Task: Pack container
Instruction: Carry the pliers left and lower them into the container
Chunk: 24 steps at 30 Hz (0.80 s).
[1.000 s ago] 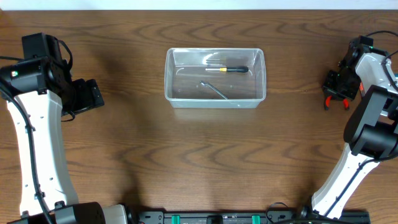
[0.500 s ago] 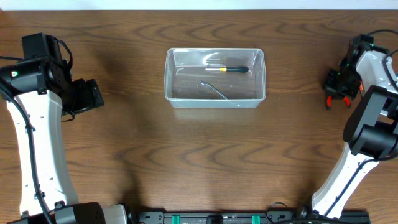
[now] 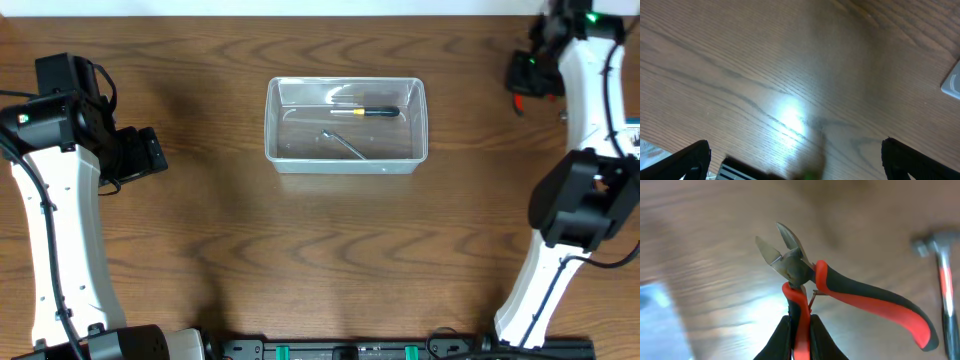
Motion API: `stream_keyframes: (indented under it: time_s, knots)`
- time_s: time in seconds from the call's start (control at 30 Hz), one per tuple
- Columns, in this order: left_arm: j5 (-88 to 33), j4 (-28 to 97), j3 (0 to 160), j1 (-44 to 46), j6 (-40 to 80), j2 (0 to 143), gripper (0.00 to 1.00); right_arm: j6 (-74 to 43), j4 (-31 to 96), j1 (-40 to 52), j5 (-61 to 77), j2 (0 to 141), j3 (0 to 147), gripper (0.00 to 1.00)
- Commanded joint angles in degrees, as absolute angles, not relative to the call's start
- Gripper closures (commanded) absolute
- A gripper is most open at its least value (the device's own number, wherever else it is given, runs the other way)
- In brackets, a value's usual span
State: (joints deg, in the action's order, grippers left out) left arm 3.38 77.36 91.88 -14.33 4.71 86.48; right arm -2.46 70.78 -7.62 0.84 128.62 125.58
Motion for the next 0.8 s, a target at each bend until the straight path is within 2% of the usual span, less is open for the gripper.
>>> stream_keyframes:
  time_s: [0.0, 0.4, 0.77]
  knots:
    - [3.5, 77.5, 93.1, -14.6, 5.0, 85.9, 0.02, 9.6, 71.5, -1.2, 3.3, 124.4, 129.4, 0.99]
    - [3.4, 77.8, 93.1, -14.6, 5.0, 85.9, 0.02, 20.4, 70.9, 19.3, 3.2, 123.9, 130.3, 0.99]
    - [3.5, 77.5, 93.1, -14.6, 5.0, 85.9, 0.02, 20.4, 68.1, 25.7, 3.3, 123.9, 129.0, 0.97]
